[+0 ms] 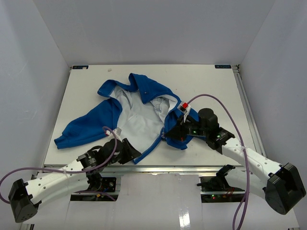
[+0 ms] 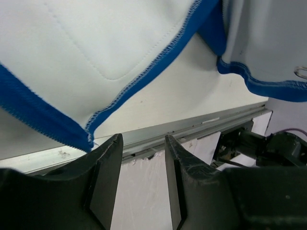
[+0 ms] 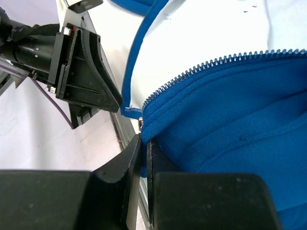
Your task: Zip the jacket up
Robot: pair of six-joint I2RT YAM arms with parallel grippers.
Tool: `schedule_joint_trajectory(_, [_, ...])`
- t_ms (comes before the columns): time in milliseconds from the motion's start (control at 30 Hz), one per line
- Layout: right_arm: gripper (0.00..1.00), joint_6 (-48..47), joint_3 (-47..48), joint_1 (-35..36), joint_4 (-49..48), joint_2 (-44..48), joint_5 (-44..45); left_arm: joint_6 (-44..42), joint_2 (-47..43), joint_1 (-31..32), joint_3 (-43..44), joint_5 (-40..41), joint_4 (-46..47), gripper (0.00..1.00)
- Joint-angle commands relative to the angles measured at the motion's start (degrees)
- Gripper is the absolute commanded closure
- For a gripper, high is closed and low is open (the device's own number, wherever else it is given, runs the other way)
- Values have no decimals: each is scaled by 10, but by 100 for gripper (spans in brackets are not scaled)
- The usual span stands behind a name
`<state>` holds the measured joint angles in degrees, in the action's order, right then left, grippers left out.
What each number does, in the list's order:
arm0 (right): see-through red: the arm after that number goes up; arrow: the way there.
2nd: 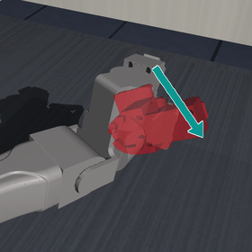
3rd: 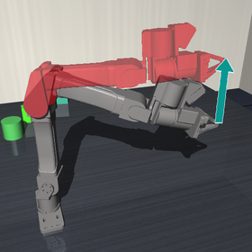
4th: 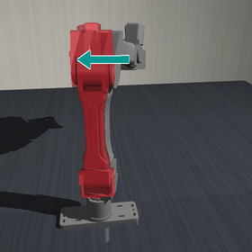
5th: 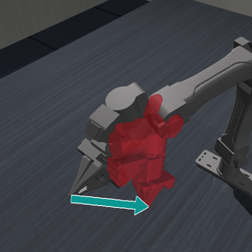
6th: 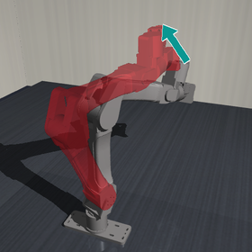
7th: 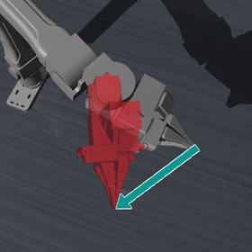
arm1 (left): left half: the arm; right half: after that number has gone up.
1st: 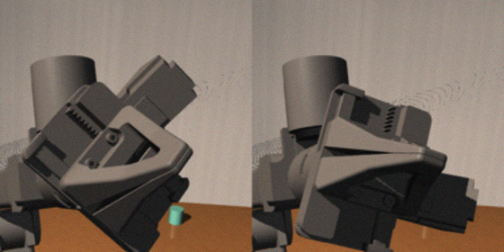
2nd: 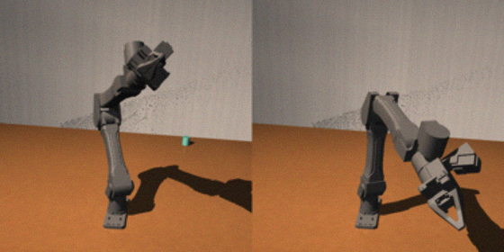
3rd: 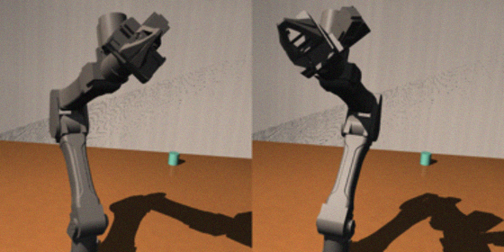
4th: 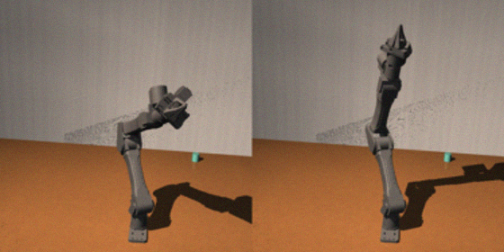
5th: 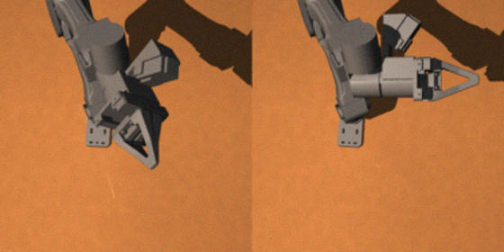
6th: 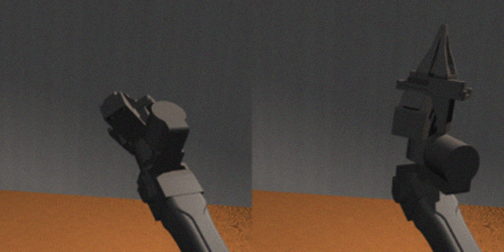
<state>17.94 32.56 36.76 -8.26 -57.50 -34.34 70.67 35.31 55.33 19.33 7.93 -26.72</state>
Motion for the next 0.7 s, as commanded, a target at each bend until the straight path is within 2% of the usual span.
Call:
schedule_joint_trajectory(0, [92, -12, 9, -1, 5, 11, 11, 73, -64, 3, 0, 67, -81, 54])
schedule_joint_trajectory(167, [92, -16, 7, -2, 4, 5, 15, 65, -234, 3, -51, 89, -92, 65])
schedule_joint_trajectory(300, [92, -17, 9, -1, 5, 1, 13, 54, -353, 3, -99, 95, -113, 70])
schedule_joint_trajectory(367, [92, -18, 10, -2, 6, 2, 13, 82, -394, 3, -119, 95, -137, 70])
schedule_joint_trajectory(533, [92, -17, 12, -2, 11, 14, 14, 145, -341, 3, -135, 91, -156, 81])
schedule_joint_trajectory(667, [92, -22, 14, -2, 18, 23, 16, 154, -273, 3, -116, 108, -175, 89])
